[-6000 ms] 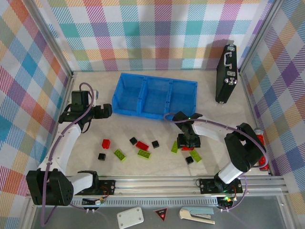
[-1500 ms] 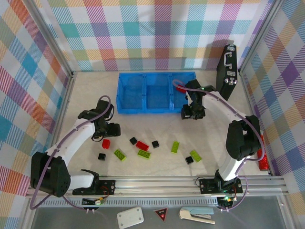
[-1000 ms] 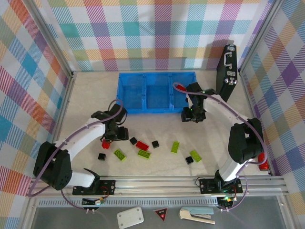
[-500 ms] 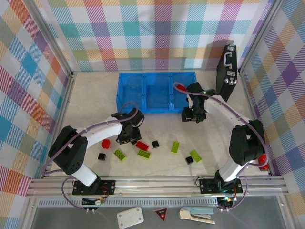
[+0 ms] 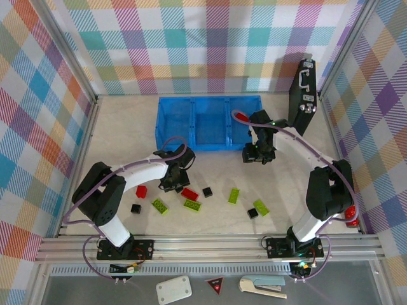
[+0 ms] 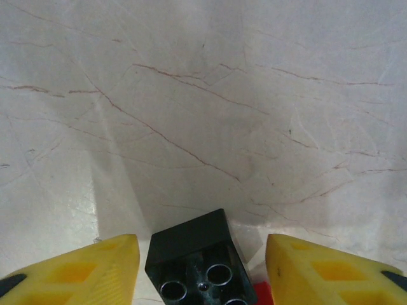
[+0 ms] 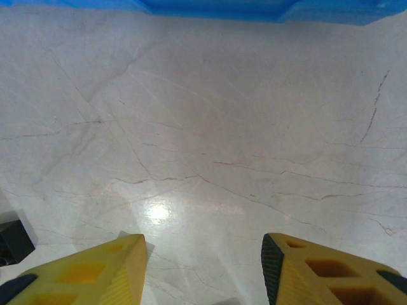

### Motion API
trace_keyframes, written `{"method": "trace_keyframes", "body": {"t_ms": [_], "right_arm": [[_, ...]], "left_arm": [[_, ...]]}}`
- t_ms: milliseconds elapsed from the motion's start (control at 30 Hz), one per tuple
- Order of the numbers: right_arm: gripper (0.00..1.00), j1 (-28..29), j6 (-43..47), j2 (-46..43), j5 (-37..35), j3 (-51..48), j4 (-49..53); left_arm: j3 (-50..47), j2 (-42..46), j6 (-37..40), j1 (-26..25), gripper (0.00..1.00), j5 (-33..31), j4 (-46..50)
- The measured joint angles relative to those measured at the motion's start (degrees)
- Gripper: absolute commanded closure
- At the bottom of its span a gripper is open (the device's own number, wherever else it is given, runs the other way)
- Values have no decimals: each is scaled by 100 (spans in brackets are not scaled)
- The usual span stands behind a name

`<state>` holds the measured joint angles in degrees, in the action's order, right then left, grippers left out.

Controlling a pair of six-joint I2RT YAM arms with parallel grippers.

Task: Sort the legos into containers by color
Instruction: Pick up the lego from the center of the table.

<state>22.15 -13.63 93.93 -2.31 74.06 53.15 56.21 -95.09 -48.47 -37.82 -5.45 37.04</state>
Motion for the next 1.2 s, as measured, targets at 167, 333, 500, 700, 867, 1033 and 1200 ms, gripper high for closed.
{"method": "trace_keyframes", "body": {"t_ms": [167, 333, 500, 700, 867, 1033, 1200], "right_arm": [[48, 0, 44, -4, -2, -28, 2], [48, 0, 63, -26, -4, -33, 2], [48, 0, 63, -70, -7, -37, 4], [48, 0, 63, -79, -7, -46, 24], [48, 0, 63, -79, -4, -46, 48], [48, 0, 61, -122, -4, -48, 66], [49, 0, 61, -173, -4, -46, 96]], "left_arm": [[0, -9, -15, 0, 52, 4, -26], [0, -33, -15, -2, 53, 42, -107], [-2, -46, -13, -4, 53, 46, -127], [-24, -46, -13, -4, 52, 107, -127], [-109, -46, -15, -15, 55, 149, -140], [-155, -44, -9, -37, 62, 129, -129], [-157, -31, 11, -37, 65, 107, -120]]}}
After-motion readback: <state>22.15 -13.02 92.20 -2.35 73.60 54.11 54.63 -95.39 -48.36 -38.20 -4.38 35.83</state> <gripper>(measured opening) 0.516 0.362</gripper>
